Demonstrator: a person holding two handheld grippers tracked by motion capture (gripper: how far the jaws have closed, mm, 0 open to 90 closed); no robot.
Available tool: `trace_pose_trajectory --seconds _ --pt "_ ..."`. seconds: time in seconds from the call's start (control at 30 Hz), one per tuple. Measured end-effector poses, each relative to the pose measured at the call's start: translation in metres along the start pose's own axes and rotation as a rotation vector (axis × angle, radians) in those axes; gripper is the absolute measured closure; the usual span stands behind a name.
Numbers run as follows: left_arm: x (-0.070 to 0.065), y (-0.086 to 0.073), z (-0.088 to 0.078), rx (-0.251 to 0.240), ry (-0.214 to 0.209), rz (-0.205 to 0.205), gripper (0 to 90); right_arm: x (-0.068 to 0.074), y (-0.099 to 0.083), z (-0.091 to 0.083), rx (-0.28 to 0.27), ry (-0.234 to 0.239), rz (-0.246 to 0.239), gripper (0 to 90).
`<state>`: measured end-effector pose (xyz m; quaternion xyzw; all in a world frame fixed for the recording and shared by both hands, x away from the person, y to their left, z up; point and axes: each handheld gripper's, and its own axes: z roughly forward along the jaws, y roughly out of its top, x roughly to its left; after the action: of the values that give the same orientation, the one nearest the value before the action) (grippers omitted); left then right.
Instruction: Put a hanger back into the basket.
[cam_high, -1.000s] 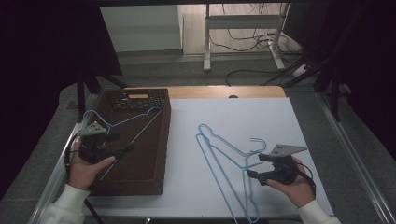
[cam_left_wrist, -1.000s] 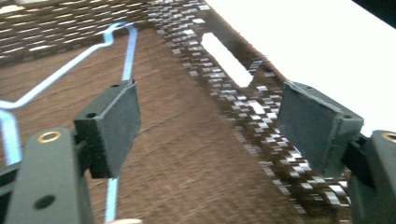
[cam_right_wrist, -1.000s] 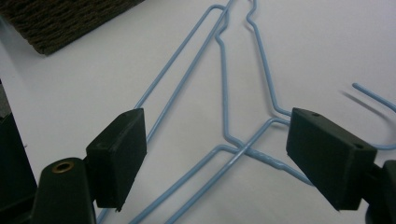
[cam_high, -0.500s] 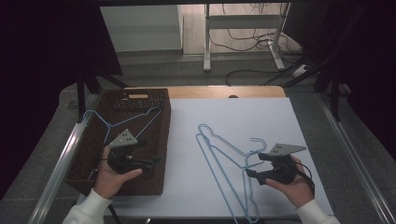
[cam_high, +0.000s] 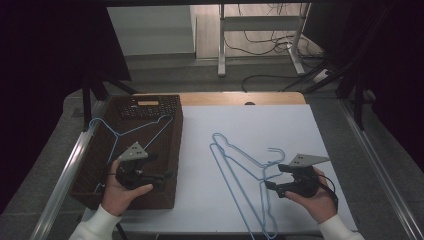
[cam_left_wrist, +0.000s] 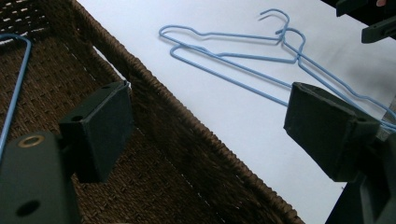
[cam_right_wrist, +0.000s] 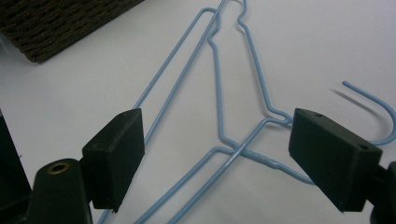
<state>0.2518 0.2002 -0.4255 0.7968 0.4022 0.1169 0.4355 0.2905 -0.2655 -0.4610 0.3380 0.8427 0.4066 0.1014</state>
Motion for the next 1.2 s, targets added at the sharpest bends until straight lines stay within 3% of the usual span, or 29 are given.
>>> trace_pose_trajectory --seconds 0.97,1.13,1.2 --pt "-0.0065 -0.0013 0.0063 0.026 -0.021 0.019 15.5 0.0001 -0.0004 -0.0032 0.023 0.002 0.039 21.3" --pt "-0.0067 -0.0013 0.006 0.02 -0.014 0.015 15.6 0.0039 -0.0011 -0.0005 0.04 -0.005 0.045 34.0" --pt "-0.007 -0.0012 0.0059 0.021 -0.014 0.016 15.6 0.0095 -0.0006 0.0033 0.059 0.003 0.034 46.0"
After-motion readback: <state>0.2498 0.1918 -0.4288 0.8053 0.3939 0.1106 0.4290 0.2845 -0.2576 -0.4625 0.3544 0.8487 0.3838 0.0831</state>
